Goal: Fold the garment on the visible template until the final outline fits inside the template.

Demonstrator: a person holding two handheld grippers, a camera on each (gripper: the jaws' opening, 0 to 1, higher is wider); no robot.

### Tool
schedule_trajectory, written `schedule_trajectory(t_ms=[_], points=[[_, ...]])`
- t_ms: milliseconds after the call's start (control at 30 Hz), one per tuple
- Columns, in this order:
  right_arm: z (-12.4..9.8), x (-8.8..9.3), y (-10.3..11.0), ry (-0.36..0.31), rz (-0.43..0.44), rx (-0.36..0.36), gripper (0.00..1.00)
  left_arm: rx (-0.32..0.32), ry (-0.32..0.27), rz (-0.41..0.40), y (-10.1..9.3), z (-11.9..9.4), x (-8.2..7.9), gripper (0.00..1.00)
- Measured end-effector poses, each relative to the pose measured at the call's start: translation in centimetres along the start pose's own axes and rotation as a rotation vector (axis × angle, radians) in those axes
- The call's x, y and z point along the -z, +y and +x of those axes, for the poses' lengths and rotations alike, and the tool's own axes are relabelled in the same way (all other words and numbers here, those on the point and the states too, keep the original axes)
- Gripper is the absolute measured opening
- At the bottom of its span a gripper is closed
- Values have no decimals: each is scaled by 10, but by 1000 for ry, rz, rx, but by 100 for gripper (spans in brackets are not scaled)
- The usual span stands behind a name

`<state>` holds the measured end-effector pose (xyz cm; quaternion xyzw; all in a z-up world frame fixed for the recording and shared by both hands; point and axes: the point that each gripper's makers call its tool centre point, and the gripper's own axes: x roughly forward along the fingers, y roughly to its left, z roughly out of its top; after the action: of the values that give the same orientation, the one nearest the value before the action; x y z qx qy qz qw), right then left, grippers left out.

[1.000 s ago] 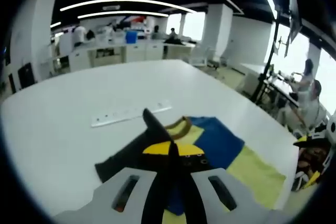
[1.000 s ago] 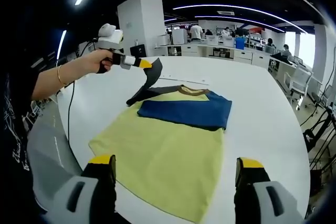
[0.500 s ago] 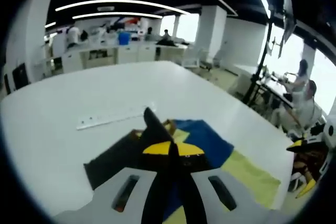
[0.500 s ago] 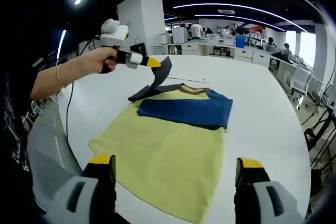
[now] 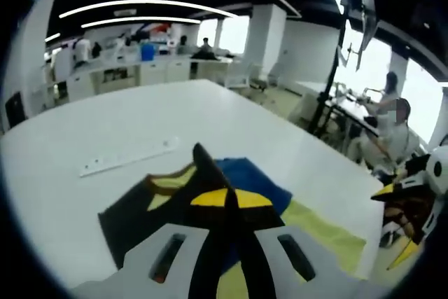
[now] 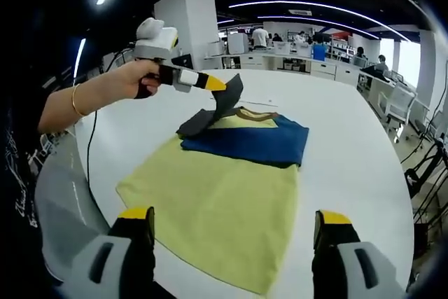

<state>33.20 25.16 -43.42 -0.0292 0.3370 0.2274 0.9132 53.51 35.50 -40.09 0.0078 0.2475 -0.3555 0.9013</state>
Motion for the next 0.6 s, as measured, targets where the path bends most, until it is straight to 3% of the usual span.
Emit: schedule_trajectory(t_ms=[333, 600], points=[[0, 8, -3, 8, 16, 8, 95, 67, 20, 27, -27, 17, 18, 0], [1, 16, -5, 20, 31, 13, 95, 103, 70, 74, -44, 31, 41, 0]])
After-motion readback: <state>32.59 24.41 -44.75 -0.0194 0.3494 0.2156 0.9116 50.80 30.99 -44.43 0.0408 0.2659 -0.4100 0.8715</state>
